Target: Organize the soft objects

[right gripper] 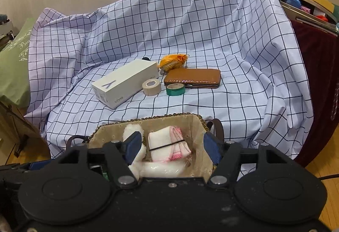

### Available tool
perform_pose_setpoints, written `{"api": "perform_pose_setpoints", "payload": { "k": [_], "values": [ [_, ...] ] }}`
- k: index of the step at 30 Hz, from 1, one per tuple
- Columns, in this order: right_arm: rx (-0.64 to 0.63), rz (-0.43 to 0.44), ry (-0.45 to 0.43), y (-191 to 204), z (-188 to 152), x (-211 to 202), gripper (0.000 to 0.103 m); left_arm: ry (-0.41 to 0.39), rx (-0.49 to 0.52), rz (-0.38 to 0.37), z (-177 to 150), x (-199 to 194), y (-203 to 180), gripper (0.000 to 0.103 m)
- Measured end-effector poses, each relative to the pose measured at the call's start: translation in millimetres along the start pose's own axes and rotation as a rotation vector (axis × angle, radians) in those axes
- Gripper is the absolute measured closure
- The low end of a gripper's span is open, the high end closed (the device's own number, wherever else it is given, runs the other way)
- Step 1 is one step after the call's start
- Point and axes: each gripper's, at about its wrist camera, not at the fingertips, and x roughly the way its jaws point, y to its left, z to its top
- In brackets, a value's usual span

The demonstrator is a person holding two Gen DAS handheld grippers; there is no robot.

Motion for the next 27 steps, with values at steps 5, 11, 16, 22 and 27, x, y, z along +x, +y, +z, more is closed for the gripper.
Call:
{"api": "perform_pose_setpoints", "payload": {
  "k": [5,11,16,22,27],
  "values": [
    [0.023,-0.009,0.017,-6.1,-1.1,1.5,0.038,0.005,0.002,0.002,0.0,0.3,-0.2,0.014],
    [0.034,-0.02,0.027,-7.3,-2.2,2.8,0.036,0.013,0.003,0.004,-0.4,0.4,0.1,0.013],
    [0.035,-0.026,0.032,-7.1,-2.6,3.7,0.034,0.015,0.003,0.008,-0.4,1.0,1.0,0.012],
    [0.035,-0.029,0.039,-7.4,-2.3,4.9,0.032,0.017,0.003,0.01,-0.6,1.3,1.5,0.012],
    [0.032,-0.033,0.041,-8.1,-1.8,5.7,0.028,0.015,0.003,0.016,-1.1,1.8,2.6,0.011]
  ]
}}
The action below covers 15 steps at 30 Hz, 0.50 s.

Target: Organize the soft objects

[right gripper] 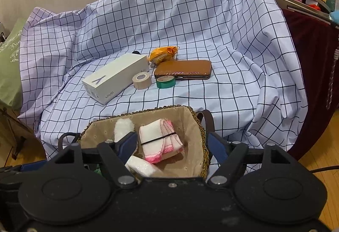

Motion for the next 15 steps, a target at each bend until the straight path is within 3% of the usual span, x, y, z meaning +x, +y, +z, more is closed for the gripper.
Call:
{"api": "perform_pose_setpoints", "payload": {
  "k": [15],
  "values": [
    [-0.012,-0.034,0.013,-4.4,4.1,3.7,0.005,-0.011,0.0,0.026,1.6,-1.5,-0.5,0.006]
  ]
}}
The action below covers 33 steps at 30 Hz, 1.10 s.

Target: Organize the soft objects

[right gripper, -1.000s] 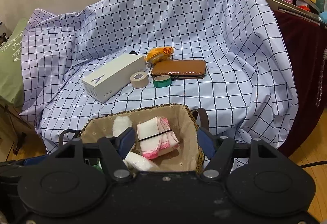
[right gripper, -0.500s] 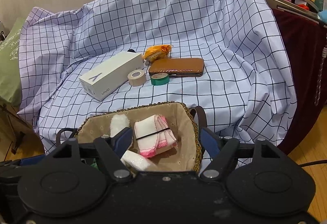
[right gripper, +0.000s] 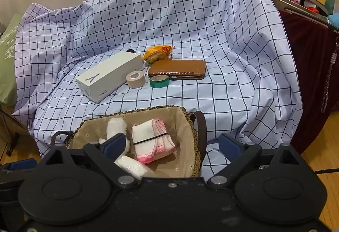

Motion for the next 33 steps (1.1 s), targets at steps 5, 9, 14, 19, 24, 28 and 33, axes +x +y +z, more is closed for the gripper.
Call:
{"api": "perform_pose_setpoints", "payload": {
  "k": [5,9,14,19,24,28,33],
  "values": [
    [0.0,-0.008,0.001,-1.4,0.9,0.9,0.002,-0.001,-0.006,0.0,0.3,0.0,0.7,0.004],
    [0.001,-0.005,0.006,-2.6,1.6,2.2,0.001,-0.002,-0.01,0.003,0.4,-0.2,1.2,0.004],
    [-0.025,0.005,0.013,-1.8,2.9,5.0,0.0,0.014,-0.015,0.006,0.1,2.3,1.7,0.004],
    [-0.054,0.021,0.015,-1.0,6.2,6.2,0.0,0.019,-0.022,0.006,0.4,3.0,2.0,0.004],
    [-0.061,0.027,0.028,0.1,7.1,8.0,0.0,0.026,-0.021,0.012,0.3,3.7,1.8,0.004],
    [-0.063,0.025,0.038,0.3,6.9,8.8,0.0,0.031,-0.011,0.011,0.4,3.5,0.3,0.004],
    [-0.065,0.04,0.06,-1.1,8.9,9.7,0.0,0.02,0.003,0.02,-0.3,1.1,-1.4,0.004]
  ]
}}
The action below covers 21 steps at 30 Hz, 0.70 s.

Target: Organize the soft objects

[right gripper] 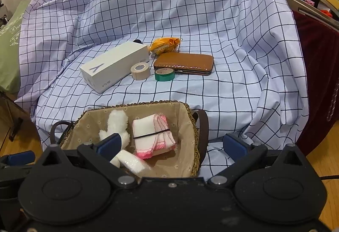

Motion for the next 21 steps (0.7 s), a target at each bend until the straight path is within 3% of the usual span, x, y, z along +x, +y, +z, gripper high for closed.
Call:
{"api": "perform_pose_setpoints", "payload": {
  "k": [12,21],
  "values": [
    [-0.039,0.034,0.055,-0.7,13.2,4.2,0.001,-0.002,0.02,0.002,5.1,-3.6,-1.7,0.004],
    [-0.103,0.05,0.135,4.7,19.9,14.8,0.002,0.078,0.046,-0.026,7.2,5.2,-4.4,0.004]
  ]
}}
